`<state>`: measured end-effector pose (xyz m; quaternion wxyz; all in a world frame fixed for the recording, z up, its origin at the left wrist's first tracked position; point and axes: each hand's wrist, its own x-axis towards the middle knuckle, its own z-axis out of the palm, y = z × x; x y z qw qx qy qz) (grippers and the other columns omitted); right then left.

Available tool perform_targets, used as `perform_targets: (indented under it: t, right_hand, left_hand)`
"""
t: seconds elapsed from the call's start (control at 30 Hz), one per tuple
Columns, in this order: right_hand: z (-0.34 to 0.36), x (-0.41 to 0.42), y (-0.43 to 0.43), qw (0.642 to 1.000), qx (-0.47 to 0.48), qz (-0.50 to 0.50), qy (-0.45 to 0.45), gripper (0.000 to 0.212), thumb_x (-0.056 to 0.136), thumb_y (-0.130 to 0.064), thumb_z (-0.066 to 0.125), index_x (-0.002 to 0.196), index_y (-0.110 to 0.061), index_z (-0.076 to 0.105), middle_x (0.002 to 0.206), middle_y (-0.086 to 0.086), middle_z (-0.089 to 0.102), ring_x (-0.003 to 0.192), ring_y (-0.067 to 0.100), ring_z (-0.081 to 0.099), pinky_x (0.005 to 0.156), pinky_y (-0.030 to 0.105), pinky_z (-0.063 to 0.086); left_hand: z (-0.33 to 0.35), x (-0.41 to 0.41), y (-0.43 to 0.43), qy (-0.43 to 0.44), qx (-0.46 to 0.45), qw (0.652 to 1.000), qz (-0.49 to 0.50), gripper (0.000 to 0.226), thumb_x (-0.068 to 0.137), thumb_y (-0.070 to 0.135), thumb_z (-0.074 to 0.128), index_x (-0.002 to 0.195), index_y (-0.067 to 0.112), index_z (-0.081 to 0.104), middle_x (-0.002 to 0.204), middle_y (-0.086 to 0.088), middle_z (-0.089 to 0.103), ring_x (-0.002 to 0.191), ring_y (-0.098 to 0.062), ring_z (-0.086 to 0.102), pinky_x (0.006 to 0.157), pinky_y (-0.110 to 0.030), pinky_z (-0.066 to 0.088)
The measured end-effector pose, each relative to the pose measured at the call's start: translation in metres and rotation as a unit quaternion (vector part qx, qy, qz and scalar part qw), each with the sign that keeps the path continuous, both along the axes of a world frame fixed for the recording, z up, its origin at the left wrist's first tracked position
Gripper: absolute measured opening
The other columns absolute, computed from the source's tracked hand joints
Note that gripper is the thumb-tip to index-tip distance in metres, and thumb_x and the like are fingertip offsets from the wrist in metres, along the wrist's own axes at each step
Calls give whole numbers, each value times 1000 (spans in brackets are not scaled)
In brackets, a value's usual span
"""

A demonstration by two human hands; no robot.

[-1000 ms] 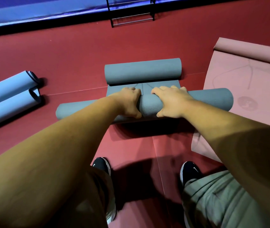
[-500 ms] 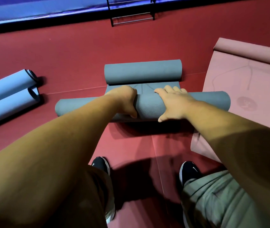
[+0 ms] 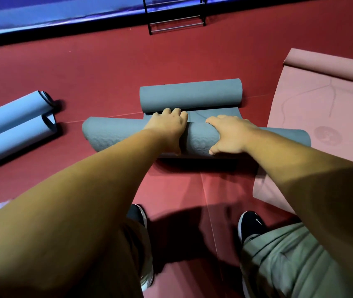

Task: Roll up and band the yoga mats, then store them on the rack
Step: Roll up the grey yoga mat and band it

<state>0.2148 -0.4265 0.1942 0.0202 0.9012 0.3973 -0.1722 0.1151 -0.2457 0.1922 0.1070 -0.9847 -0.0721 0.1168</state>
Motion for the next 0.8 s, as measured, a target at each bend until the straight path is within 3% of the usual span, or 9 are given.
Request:
perform_targets:
  t: [0.27, 0.37, 0.47, 0.63, 0.73, 0.8]
  right_hand:
    - [-11, 1, -2, 999, -4, 5, -32, 120, 64, -70, 85, 160, -34, 22, 150, 6, 44, 136, 37, 47, 107, 51, 41]
    - [-12, -3, -1, 999, 8, 13, -45, 119, 59, -69, 90, 154, -36, 26, 146, 5, 45, 132, 36, 48, 104, 51, 41]
    - [-9, -4, 3, 999, 29, 7, -31, 104, 60, -62, 92, 141, -32, 35, 142, 0, 53, 128, 34, 54, 99, 51, 46]
    - [-6, -2, 2, 999, 31, -12, 10, 106, 61, -61, 91, 147, -26, 38, 144, 1, 59, 127, 33, 60, 98, 46, 49]
    - [-5, -2, 3, 999, 26, -18, 38, 108, 61, -62, 89, 150, -26, 38, 142, 3, 60, 127, 32, 60, 101, 46, 51]
    - [-5, -2, 4, 999, 24, -17, 42, 109, 59, -64, 87, 150, -27, 38, 143, 3, 59, 127, 31, 60, 102, 47, 51]
  left_hand:
    - [7, 4, 5, -13, -115, 993, 24, 64, 60, 49, 92, 101, 22, 51, 113, -3, 64, 102, -32, 63, 78, -42, 52]
    - [11, 6, 9, 15, -140, 989, 50, 62, 59, 53, 91, 105, 24, 60, 104, 1, 67, 95, -28, 64, 71, -38, 50]
    - [13, 4, 11, 23, -130, 990, 52, 67, 61, 56, 87, 117, 29, 62, 110, 4, 69, 102, -28, 64, 81, -40, 50]
    - [6, -1, 5, 36, -62, 997, 14, 92, 67, 68, 80, 141, 24, 47, 138, -4, 55, 129, -33, 54, 104, -51, 46]
    - [0, -4, 1, 49, 6, 999, 3, 123, 58, 74, 89, 153, 20, 31, 143, -6, 41, 133, -31, 47, 102, -53, 49]
    - [-1, -3, 1, 35, 5, 999, 10, 117, 55, 69, 94, 142, 17, 35, 136, -6, 44, 128, -31, 51, 97, -52, 50]
